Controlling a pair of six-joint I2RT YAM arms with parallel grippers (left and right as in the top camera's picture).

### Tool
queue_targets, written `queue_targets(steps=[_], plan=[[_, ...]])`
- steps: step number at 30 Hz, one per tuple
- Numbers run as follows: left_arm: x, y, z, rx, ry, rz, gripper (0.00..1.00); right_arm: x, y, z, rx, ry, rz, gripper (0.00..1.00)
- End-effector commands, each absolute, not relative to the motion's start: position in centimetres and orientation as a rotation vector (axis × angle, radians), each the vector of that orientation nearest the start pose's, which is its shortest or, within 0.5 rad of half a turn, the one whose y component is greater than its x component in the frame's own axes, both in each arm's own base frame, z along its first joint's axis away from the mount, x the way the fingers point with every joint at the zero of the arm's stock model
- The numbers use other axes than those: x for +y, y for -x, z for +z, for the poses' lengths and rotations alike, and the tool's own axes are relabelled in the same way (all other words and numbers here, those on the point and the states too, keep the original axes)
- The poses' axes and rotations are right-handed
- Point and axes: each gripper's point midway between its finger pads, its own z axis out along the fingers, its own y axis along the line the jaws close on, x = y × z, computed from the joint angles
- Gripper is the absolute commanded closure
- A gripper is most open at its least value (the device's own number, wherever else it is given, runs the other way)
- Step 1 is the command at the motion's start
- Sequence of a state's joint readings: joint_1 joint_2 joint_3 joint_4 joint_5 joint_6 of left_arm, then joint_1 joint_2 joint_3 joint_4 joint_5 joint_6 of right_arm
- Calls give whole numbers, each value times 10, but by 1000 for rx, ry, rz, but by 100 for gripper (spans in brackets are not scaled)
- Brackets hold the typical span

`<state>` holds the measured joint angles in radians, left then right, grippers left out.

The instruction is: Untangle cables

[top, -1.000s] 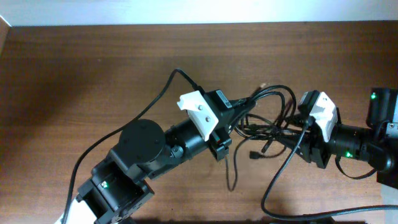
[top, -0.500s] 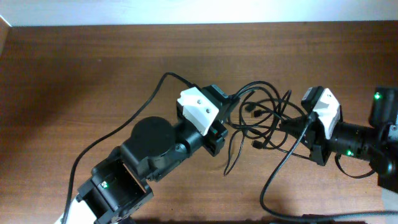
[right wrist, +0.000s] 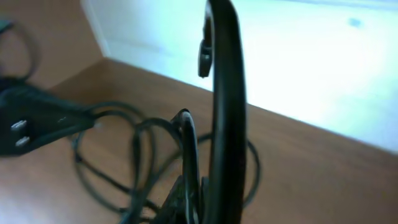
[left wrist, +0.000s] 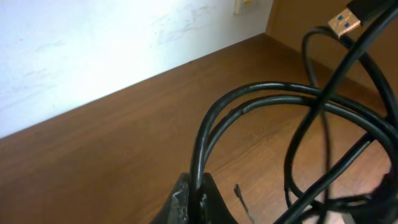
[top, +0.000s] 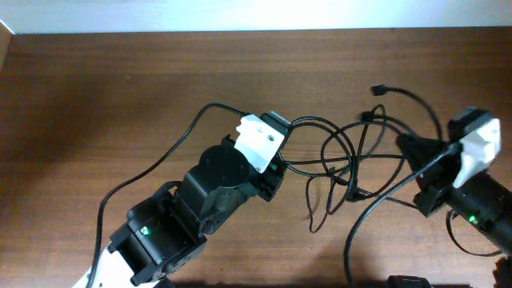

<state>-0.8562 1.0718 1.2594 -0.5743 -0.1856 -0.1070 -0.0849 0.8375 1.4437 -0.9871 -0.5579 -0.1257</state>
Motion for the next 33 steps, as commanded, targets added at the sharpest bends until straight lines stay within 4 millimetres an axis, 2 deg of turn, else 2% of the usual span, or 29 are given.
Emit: queue_targets(steps=[1, 2, 3, 5, 6, 11, 17, 24, 27, 31, 33], plan=[[-225, -263, 356, 1908, -524, -354, 100, 17, -232, 415, 1929, 17, 182, 96], [-225, -263, 357, 1904, -522, -357, 100, 11, -231, 411, 1947, -22, 159, 96], [-226, -264, 357, 1901, -520, -358, 100, 7, -230, 407, 1962, -44, 140, 91], [-226, -264, 360, 1890, -515, -365, 100, 3, -228, 403, 1981, -60, 120, 55], [-227, -264, 362, 1883, -511, -369, 100, 1, -227, 400, 1993, -72, 104, 42], [-231, -266, 373, 1841, -499, -403, 100, -2, -225, 396, 2009, -83, 92, 40], [-244, -261, 385, 1792, -527, -490, 100, 2, -224, 394, 2021, -68, 112, 32], [-268, -248, 412, 1673, -596, -662, 100, 43, -218, 389, 2022, 291, 238, 22], [-272, -244, 426, 1617, -604, -709, 100, 45, -220, 382, 2047, 328, 234, 22], [-266, -239, 443, 1558, -586, -721, 100, 46, -225, 368, 2108, 344, 256, 21], [-263, -237, 452, 1525, -570, -728, 100, 56, -224, 362, 2125, 410, 323, 21]])
